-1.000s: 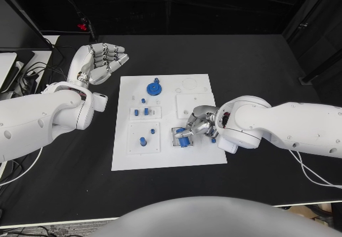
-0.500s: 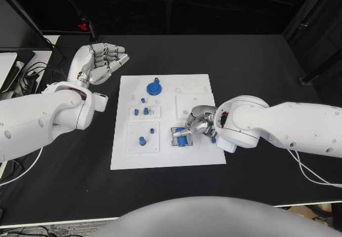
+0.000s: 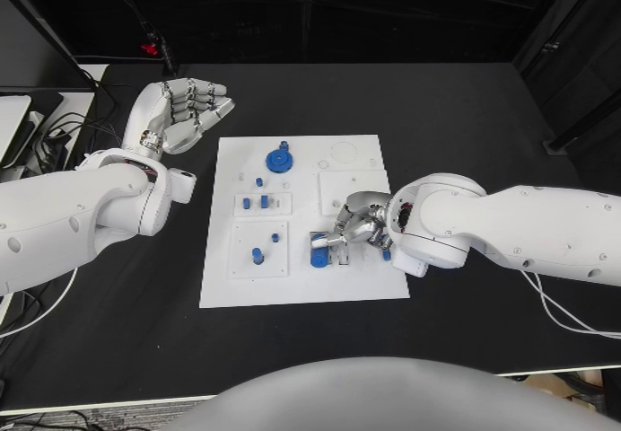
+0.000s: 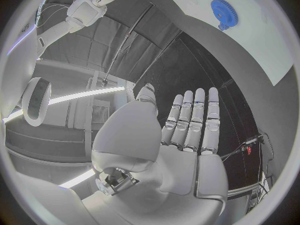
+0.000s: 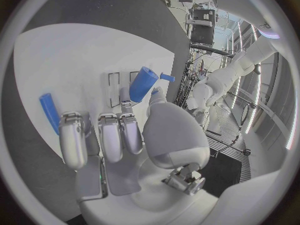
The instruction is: Assemble the parts on the task board
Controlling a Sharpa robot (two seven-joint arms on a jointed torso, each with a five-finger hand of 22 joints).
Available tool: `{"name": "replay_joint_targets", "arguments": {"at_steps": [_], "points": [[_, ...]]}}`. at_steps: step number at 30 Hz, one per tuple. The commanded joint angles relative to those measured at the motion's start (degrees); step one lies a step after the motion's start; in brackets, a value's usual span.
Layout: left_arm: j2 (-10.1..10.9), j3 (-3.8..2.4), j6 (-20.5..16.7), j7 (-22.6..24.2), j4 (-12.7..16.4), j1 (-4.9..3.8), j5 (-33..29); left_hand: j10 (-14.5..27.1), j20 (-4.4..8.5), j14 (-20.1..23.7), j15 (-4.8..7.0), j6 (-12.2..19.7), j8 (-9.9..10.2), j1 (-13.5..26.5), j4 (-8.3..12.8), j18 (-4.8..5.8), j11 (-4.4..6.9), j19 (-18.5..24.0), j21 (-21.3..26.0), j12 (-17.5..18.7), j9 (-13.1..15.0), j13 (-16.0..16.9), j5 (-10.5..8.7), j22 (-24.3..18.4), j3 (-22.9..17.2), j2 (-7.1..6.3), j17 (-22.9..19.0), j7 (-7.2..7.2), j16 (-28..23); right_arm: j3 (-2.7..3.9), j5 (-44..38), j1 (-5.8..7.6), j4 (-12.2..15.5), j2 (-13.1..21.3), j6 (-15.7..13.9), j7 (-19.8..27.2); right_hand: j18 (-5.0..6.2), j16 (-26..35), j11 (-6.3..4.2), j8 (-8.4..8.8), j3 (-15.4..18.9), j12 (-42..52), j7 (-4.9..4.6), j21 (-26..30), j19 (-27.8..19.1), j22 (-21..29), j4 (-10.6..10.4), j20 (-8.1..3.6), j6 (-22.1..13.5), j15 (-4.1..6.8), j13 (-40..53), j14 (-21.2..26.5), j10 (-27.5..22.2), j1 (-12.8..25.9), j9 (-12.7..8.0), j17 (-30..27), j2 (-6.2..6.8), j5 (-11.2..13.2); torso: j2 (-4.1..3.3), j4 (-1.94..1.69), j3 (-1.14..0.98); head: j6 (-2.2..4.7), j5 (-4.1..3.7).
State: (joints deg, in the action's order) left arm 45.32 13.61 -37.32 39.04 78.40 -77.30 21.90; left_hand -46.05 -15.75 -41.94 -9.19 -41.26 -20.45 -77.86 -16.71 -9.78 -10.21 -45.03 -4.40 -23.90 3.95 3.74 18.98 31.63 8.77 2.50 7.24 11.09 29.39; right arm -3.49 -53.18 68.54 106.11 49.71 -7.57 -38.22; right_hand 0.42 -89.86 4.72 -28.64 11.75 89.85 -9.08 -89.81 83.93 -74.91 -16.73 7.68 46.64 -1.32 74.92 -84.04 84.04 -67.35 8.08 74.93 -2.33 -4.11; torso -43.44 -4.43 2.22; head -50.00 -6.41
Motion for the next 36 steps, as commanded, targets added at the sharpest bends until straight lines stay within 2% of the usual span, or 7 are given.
{"name": "replay_joint_targets", "arguments": {"at_steps": [1, 12, 17, 24, 28, 33, 36], "points": [[0.0, -0.05, 0.4, 1.5, 0.1, -0.09, -0.1, 0.4, -0.05, 0.4, 0.03, 0.3, -0.3, 0.1, 0.0, -0.59, -0.04, -0.5, 0.2, -0.2, 0.0, -0.1, 0.20, -0.1, 0.3, 0.51, -0.1, 1.64, 0.2, -0.09, -0.9, -0.05, -0.2, -0.1, 0.7, -0.1, -0.42, -0.1, 0.53, -0.38, 0.4, 0.1, -0.05, -0.2, 6.1, -15.1, 0.0, -0.23, -0.6, 0.16, 15.1, -6.0, 6.0, 0.9, 0.2, 15.1, -0.06, 0.7, -0.01, 0.03, -0.02, 0.00, 0.09], [-0.2, -0.05, 0.5, 1.5, 0.0, -0.09, -0.1, 0.4, -0.05, 0.4, 0.04, 0.4, -0.4, 0.0, 0.0, -0.59, -0.02, -0.5, 0.2, -0.3, 0.0, -0.1, 0.45, -0.1, 0.3, 0.58, -0.1, 1.64, 0.3, -0.10, -1.1, -0.08, -0.2, 0.1, -0.2, 0.3, -0.42, -0.1, 0.50, -0.81, 0.7, 0.1, -0.02, -0.2, 6.1, -15.1, -0.1, -0.25, -0.8, 0.17, 15.1, -6.0, 6.0, 1.9, 0.4, 15.1, -0.17, 1.2, 0.01, 0.01, 0.01, 0.00, 0.16], [-0.1, -0.05, 0.5, 1.5, 0.1, -0.09, -0.1, 0.4, -0.05, 0.4, 0.04, 0.4, -0.4, 0.0, 0.0, -0.59, -0.02, -0.5, 0.2, -0.3, 0.0, -0.1, 0.45, -0.1, 0.3, 0.58, -0.1, 1.64, 0.3, -0.10, -1.6, -0.09, 0.5, 0.7, -2.9, 1.6, -0.42, -0.1, 0.13, -2.62, 0.8, 0.1, 0.47, -0.2, 6.1, -15.1, 0.1, -0.45, 0.3, 0.49, 15.1, -6.0, 6.0, 1.7, 1.2, 15.1, -0.39, 1.2, 0.01, 0.07, -0.02, 0.00, 0.33], [0.0, -0.05, 0.6, 1.4, 0.0, -0.09, -0.1, 0.4, -0.05, 0.4, 0.04, 0.4, -0.4, 0.0, 0.0, -0.59, -0.02, -0.5, 0.2, -0.3, 0.0, -0.1, 0.45, -0.1, 0.3, 0.58, -0.1, 1.64, 0.3, -0.07, -2.0, -0.08, 3.4, 3.6, -5.4, 2.8, -0.42, -0.1, -1.57, -9.48, 1.0, 0.1, 2.17, -0.2, 6.1, -15.1, 0.0, -1.76, 1.4, 1.98, 15.1, -6.0, 6.0, 1.8, 5.1, 15.1, 0.14, 1.3, 0.06, 0.10, -0.01, 0.00, 0.44], [0.0, -0.05, 0.6, 1.4, -0.1, -0.09, -0.1, 0.4, -0.05, 0.4, 0.04, 0.4, -0.4, 0.0, 0.0, -0.59, -0.02, -0.5, 0.2, -0.3, 0.0, -0.1, 0.45, -0.1, 0.3, 0.58, -0.1, 1.64, 0.3, -0.06, -1.9, -0.06, 4.9, 5.2, -3.2, 2.2, -0.42, -0.1, -2.60, -15.98, 0.8, 0.1, 3.27, -0.2, 6.1, -15.1, 0.0, -2.85, -0.4, 2.96, 15.1, -6.0, 6.0, 2.7, 9.8, 15.1, 0.68, 1.2, 0.10, 0.07, 0.08, 0.00, 0.06], [-0.1, -0.05, 0.7, 1.4, -0.2, -0.08, -0.1, 0.4, -0.05, 0.4, 0.04, 0.4, -0.4, 0.0, 0.0, -0.59, -0.02, -0.5, 0.2, -0.3, 0.0, -0.1, 0.45, -0.1, 0.3, 0.58, -0.1, 1.64, 0.3, -0.07, -0.5, -0.06, 5.4, 5.3, 0.2, 1.3, -0.42, -0.1, -2.98, -19.10, 0.5, 0.1, 3.74, -0.2, 6.1, -15.1, 0.0, -3.23, -1.4, 3.32, 15.1, -6.0, 6.0, 2.9, 12.4, 15.1, 0.75, 1.2, -0.06, 0.10, -0.02, 0.00, 0.01], [-0.2, -0.05, 0.7, 1.3, -0.3, -0.08, -0.1, 0.4, -0.05, 0.4, 0.04, 0.4, -0.4, 0.0, 0.0, -0.59, -0.02, -0.5, 0.2, -0.3, 0.0, -0.1, 0.45, -0.1, 0.3, 0.58, -0.1, 1.64, 0.3, -0.07, -0.1, -0.06, 5.6, 5.2, 1.4, 1.2, -0.42, -0.1, -3.13, -20.17, 0.5, 0.1, 3.94, -0.2, 6.1, -15.1, 0.0, -3.34, -1.5, 3.48, 15.1, -6.0, 6.0, 3.0, 13.3, 15.1, 0.89, 1.3, -0.01, 0.02, -0.02, 0.00, -0.06]]}}
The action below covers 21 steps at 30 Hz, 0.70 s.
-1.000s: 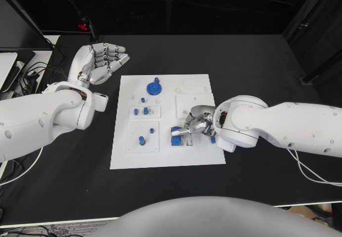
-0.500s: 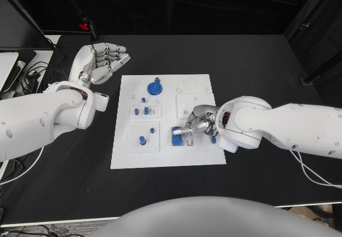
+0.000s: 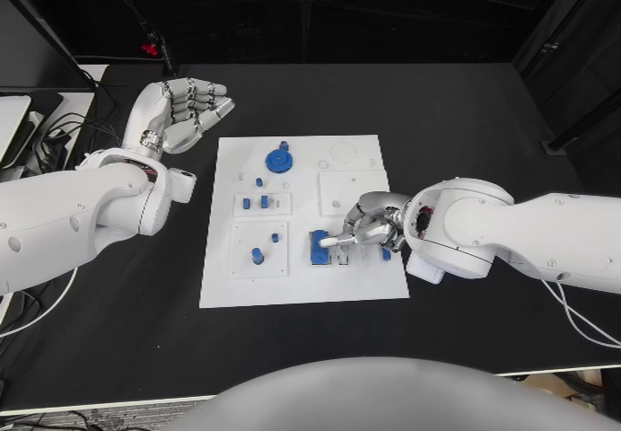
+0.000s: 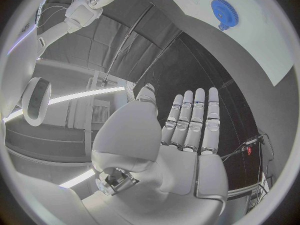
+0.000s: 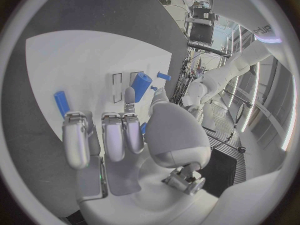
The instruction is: Assemble the parts on the task board
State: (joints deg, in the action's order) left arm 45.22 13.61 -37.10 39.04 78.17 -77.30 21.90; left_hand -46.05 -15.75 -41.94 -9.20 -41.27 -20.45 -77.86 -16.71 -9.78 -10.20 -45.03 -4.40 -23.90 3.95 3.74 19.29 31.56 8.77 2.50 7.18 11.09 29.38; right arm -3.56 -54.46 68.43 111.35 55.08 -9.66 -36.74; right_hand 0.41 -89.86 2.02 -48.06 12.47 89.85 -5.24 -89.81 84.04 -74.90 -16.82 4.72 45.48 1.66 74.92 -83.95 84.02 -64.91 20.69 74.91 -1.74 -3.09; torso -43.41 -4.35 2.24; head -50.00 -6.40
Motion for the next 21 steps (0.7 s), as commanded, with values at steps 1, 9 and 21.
{"name": "replay_joint_targets", "arguments": {"at_steps": [1, 9, 21], "points": [[-0.1, -0.05, 0.5, 1.3, 0.0, -0.08, -0.1, 0.4, -0.05, 0.4, 0.04, 0.4, -0.4, 0.0, 0.0, -0.59, -0.02, -0.5, 0.2, -0.3, 0.0, -0.1, 0.14, -0.1, 0.3, 0.58, -0.1, 1.64, 0.3, -0.01, 1.3, 0.06, 0.3, -0.2, 3.6, -0.3, -0.41, -0.1, -0.46, -0.91, -0.3, 0.1, 0.13, -0.2, 6.0, -15.1, 0.1, -0.40, -0.4, 0.51, 15.1, -6.1, 6.0, 0.6, 0.8, 15.1, 0.33, 0.3, -0.03, -0.09, -0.04, 0.00, -0.12], [-0.1, -0.05, 0.5, 1.3, -0.1, -0.08, -0.1, 0.4, -0.05, 0.4, 0.05, 0.4, -0.5, -0.1, 0.0, -0.59, -0.02, -0.5, 0.2, -0.4, -0.1, -0.1, 0.35, -0.1, 0.3, 0.65, -0.1, 1.64, 0.4, -0.02, 1.8, 0.04, -0.4, -1.5, 5.4, -0.7, -0.41, -0.1, -0.78, -2.55, -0.4, 0.1, 0.46, -0.2, 6.0, -15.1, 0.0, -0.67, -0.7, 0.77, 15.1, -6.1, 6.0, 1.8, 2.3, 15.1, 0.76, 0.2, -0.04, -0.06, -0.02, 0.00, -0.11], [-0.1, -0.05, 0.6, 1.3, 0.0, -0.08, -0.1, 0.4, -0.05, 0.4, 0.05, 0.4, -0.5, -0.1, 0.0, -0.59, -0.02, -0.5, 0.2, -0.4, -0.1, -0.1, 0.35, -0.1, 0.3, 0.65, -0.1, 1.64, 0.4, -0.05, 1.7, -0.02, -2.9, -4.0, 6.2, -1.7, -0.41, -0.1, -1.45, -4.03, -2.0, 0.1, 1.23, -0.2, 6.0, -15.1, 0.5, -1.07, -0.8, 1.18, 15.1, -6.1, 6.0, -2.7, 4.6, 15.1, -3.93, -1.3, -0.06, -0.08, -0.01, 0.00, -0.08]]}}
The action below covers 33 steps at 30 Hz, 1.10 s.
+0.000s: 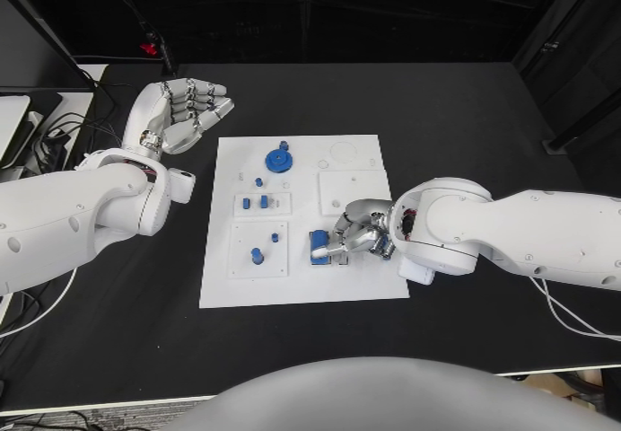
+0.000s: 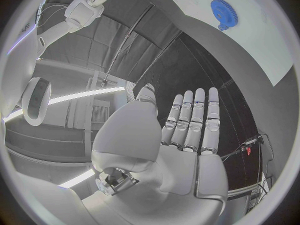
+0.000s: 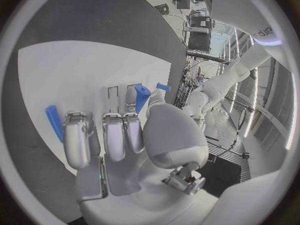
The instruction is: Assemble the parts on the task board
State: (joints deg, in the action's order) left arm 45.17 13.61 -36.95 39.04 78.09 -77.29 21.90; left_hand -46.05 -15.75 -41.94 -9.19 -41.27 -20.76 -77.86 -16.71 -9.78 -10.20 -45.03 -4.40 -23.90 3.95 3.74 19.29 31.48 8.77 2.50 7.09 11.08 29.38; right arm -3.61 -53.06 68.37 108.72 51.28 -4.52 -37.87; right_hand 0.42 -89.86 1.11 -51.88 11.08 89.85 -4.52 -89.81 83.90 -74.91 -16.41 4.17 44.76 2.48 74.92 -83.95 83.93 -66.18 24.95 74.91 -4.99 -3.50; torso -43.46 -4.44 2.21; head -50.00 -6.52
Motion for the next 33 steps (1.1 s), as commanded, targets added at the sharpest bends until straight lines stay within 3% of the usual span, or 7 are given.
{"name": "replay_joint_targets", "arguments": {"at_steps": [1, 6, 14, 25, 30, 33], "points": [[0.0, -0.05, 0.4, 1.3, 0.1, -0.09, -0.1, 0.4, -0.05, 0.4, 0.05, 0.4, -0.1, -0.1, 0.0, -0.59, -0.02, -0.5, 0.2, -0.4, 0.0, -0.1, 0.35, 0.0, 0.3, 0.65, -0.1, 1.64, 0.4, 0.00, 0.3, 0.03, -0.3, -0.3, 0.9, -0.6, -0.42, -0.1, -0.59, -0.23, -0.7, 0.1, 0.56, -0.2, 6.1, -15.1, 0.1, -0.56, -0.1, 0.40, 15.1, -6.1, 6.1, -2.0, 0.5, 15.1, -0.96, -1.6, 0.01, 0.02, 0.03, 0.00, 0.05], [-0.1, -0.05, 0.4, 1.2, 0.1, -0.09, -0.1, 0.4, -0.05, 0.4, 0.05, 0.4, -0.1, -0.1, 0.0, -0.59, -0.02, -0.5, 0.2, -0.4, 0.0, -0.1, 0.35, 0.0, 0.3, 0.65, -0.1, 1.64, 0.4, -0.01, -0.2, 0.02, -0.7, -0.6, 0.3, -0.6, -0.42, -0.1, -0.84, -0.18, -1.6, 0.1, 0.84, -0.2, 6.1, -15.1, 0.4, -0.74, -0.3, 0.57, 15.1, -6.1, 6.1, -5.6, 1.2, 15.1, -2.79, -5.6, 0.04, 0.02, 0.02, 0.00, 0.00], [-0.1, -0.05, 0.4, 1.2, 0.1, -0.09, -0.1, 0.4, -0.05, 0.4, 0.05, 0.4, -0.1, -0.1, 0.0, -0.59, -0.02, -0.5, 0.2, -0.4, 0.0, -0.1, 0.35, 0.0, 0.3, 0.65, -0.1, 1.64, 0.4, -0.01, -0.5, 0.01, -0.9, -0.5, 0.1, -0.7, -0.42, -0.1, -1.00, 0.17, -2.1, 0.1, 0.99, -0.2, 6.1, -15.1, 0.3, -0.88, -0.5, 0.71, 15.1, -6.1, 6.1, -8.3, 1.6, 15.1, -3.77, -8.2, 0.03, 0.01, 0.01, 0.00, -0.05], [-0.1, -0.05, 0.4, 1.2, 0.1, -0.09, -0.1, 0.4, -0.05, 0.4, 0.05, 0.4, -0.1, -0.1, 0.0, -0.59, -0.02, -0.5, 0.2, -0.4, 0.0, -0.1, 0.35, 0.0, 0.3, 0.65, -0.1, 1.64, 0.4, -0.02, -0.6, -0.04, -0.6, -0.1, -0.6, -0.2, -0.42, -0.1, -1.06, 0.30, -1.8, 0.1, 1.05, -0.2, 6.1, -15.1, 0.6, -0.94, -0.5, 0.76, 15.1, -6.1, 6.1, -9.9, 1.9, 15.1, -3.13, -8.4, 0.01, 0.00, 0.01, 0.00, 0.03], [0.0, -0.05, 0.4, 1.2, 0.1, -0.09, -0.1, 0.4, -0.05, 0.4, 0.05, 0.4, -0.1, -0.1, 0.0, -0.59, -0.02, -0.5, 0.2, -0.4, 0.0, -0.1, 0.35, 0.0, 0.3, 0.65, -0.1, 1.64, 0.4, -0.02, -0.7, -0.11, 0.7, 1.6, -4.0, 1.9, -0.42, -0.1, -0.96, 0.42, -0.9, 0.1, 0.90, -0.2, 6.1, -15.1, 0.3, -0.95, -0.5, 0.76, 15.1, -6.1, 6.1, -9.8, 2.1, 15.1, -2.15, -8.9, 0.04, 0.07, -0.02, 0.00, 0.11], [0.1, -0.05, 0.4, 1.2, 0.1, -0.08, -0.1, 0.4, -0.05, 0.4, 0.05, 0.4, -0.1, -0.1, 0.0, -0.59, -0.02, -0.5, 0.2, -0.4, 0.0, -0.1, 0.35, 0.0, 0.3, 0.65, -0.1, 1.64, 0.4, -0.01, -0.9, -0.11, 2.7, 4.6, -7.7, 4.4, -0.42, -0.1, -0.76, 0.73, 0.2, 0.1, 0.64, -0.2, 6.1, -15.1, 0.0, -0.91, -0.9, 0.68, 15.1, -6.1, 6.1, -9.3, 2.2, 15.1, -1.03, -9.7, 0.10, 0.12, 0.00, 0.00, 0.08]]}}
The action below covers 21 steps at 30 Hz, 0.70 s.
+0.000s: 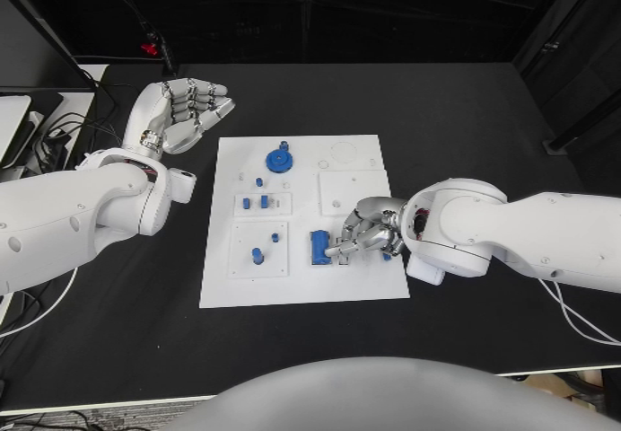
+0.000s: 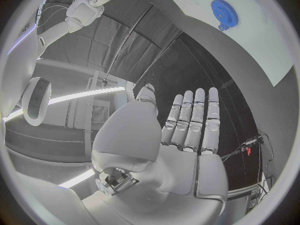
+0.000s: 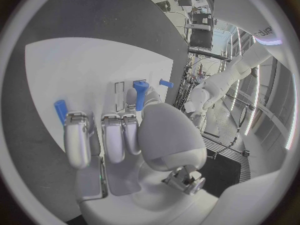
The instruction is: Assemble the parts on the task board
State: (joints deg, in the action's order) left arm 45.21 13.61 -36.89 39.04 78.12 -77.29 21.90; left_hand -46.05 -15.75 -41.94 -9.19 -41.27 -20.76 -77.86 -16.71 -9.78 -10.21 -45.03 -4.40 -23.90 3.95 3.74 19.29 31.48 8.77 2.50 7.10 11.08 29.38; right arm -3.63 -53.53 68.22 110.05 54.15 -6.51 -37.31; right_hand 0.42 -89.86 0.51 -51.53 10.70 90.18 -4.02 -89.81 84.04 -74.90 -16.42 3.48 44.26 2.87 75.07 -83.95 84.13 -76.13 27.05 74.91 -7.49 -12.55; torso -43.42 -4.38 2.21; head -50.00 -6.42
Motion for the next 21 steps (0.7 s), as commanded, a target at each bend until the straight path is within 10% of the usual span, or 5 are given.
{"name": "replay_joint_targets", "arguments": {"at_steps": [1, 8, 21], "points": [[0.0, -0.05, 0.3, 1.2, 0.0, -0.08, -0.1, 0.4, -0.05, 0.4, 0.05, 0.4, -0.1, -0.1, 0.0, -0.60, -0.02, -0.5, 0.2, -0.4, 0.0, -0.1, 0.35, -0.1, 0.3, 0.65, -0.1, 1.64, 0.4, 0.02, -0.5, 0.05, 2.1, 2.9, -6.8, 4.8, -0.42, -0.1, -0.10, 0.45, 1.0, -0.2, 0.07, -0.2, 6.0, -15.1, 0.0, -0.19, -0.5, 0.25, 14.9, -6.1, 5.9, 0.8, 0.1, 15.1, 1.85, -1.1, 0.09, 0.03, 0.05, 0.00, -0.12], [-0.1, -0.05, 0.4, 1.2, -0.3, -0.06, -0.1, 0.5, -0.05, 0.4, 0.05, 0.5, -0.2, -0.2, 0.0, -0.60, -0.02, -0.5, 0.2, -0.5, -0.1, -0.1, 0.48, -0.1, 0.4, 0.74, -0.2, 1.64, 0.4, 0.02, -0.6, 0.07, 4.3, 7.1, -11.6, 8.5, -0.42, -0.1, -0.01, 0.48, 1.8, -0.2, 0.01, -0.2, 6.0, -15.1, 0.0, -0.14, -0.3, 0.20, 14.9, -6.1, 5.9, 0.9, 0.3, 15.1, 2.54, -1.6, 0.12, 0.33, 0.08, 0.00, -0.34], [0.0, -0.05, 0.3, 1.2, -0.2, 0.01, -0.1, 0.5, -0.05, 0.4, 0.05, 0.5, -0.2, -0.2, 0.0, -0.60, -0.02, -0.5, 0.2, -0.5, -0.1, -0.1, 0.49, -0.1, 0.4, 0.76, -0.2, 1.64, 0.5, -0.04, -0.6, -0.52, 2.4, 2.7, -0.5, 4.2, -0.42, -0.1, 0.11, 0.34, 4.1, -0.2, -0.09, -0.2, 6.0, -15.1, -0.2, 0.07, 0.4, -0.01, 14.9, -6.1, 5.9, 4.1, 1.2, 15.1, 3.52, 5.1, 0.06, 0.14, 0.05, 0.00, -0.07]]}}
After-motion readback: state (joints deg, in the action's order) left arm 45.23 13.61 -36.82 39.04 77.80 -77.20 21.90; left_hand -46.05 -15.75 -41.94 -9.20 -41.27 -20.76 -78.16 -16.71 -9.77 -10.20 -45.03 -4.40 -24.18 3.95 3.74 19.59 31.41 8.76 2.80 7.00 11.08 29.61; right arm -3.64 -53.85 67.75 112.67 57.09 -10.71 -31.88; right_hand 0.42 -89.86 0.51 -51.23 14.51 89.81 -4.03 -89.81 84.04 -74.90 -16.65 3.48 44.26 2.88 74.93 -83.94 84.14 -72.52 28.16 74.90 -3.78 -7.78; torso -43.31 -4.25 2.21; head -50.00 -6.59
